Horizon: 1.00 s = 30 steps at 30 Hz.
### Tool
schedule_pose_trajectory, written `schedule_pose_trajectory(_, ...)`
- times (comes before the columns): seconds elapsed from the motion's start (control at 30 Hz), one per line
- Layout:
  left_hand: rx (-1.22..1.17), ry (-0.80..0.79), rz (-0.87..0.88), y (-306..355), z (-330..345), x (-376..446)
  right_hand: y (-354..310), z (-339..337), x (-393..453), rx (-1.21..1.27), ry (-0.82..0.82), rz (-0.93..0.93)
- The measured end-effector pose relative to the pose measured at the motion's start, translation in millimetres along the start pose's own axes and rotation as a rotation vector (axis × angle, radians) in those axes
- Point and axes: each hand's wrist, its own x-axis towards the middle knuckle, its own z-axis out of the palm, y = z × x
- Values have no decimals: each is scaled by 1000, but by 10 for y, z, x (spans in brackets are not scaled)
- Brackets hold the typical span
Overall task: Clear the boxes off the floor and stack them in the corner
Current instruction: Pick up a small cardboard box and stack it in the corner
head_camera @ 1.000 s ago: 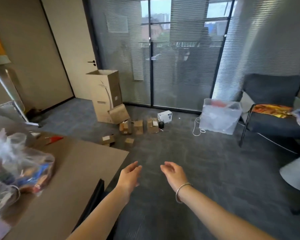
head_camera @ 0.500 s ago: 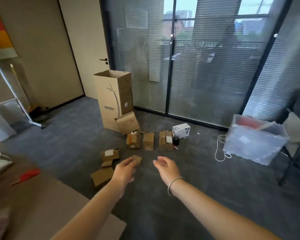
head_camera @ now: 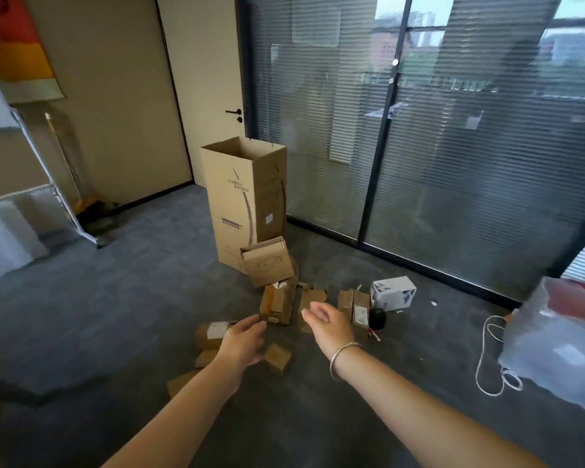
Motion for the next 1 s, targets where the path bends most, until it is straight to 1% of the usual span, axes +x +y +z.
schedule_pose_trajectory(0.17,-72,169,-45,289,103,951,-202,111,1184,-49,-154,-2)
schedule_pose_trajectory(0.3,-110,245,-54,468,-1,1567,-438,431,1998,-73,-265,-8)
schedule_pose_trajectory(0.43,-155,345,-61,599,-248,2039,-537,935,2561,-115,-388,-35)
schedule_pose_trajectory(0.53,-200,425,-72,714,-605,2434,-575,1424,2949,-125,-461,-41)
schedule_pose_trajectory(0.63,-245,463,-88,827,-1001,2825,-650,1875,3288,-124,-481,-30)
schedule_pose_trajectory(0.8,-252,533,-119,855,-1564,3456,-736,2610,3869,-112,-498,-19)
schedule_pose_trajectory(1.0,-284,566,-207,521,-1824,4141,-412,3351,4381,-148,-555,18)
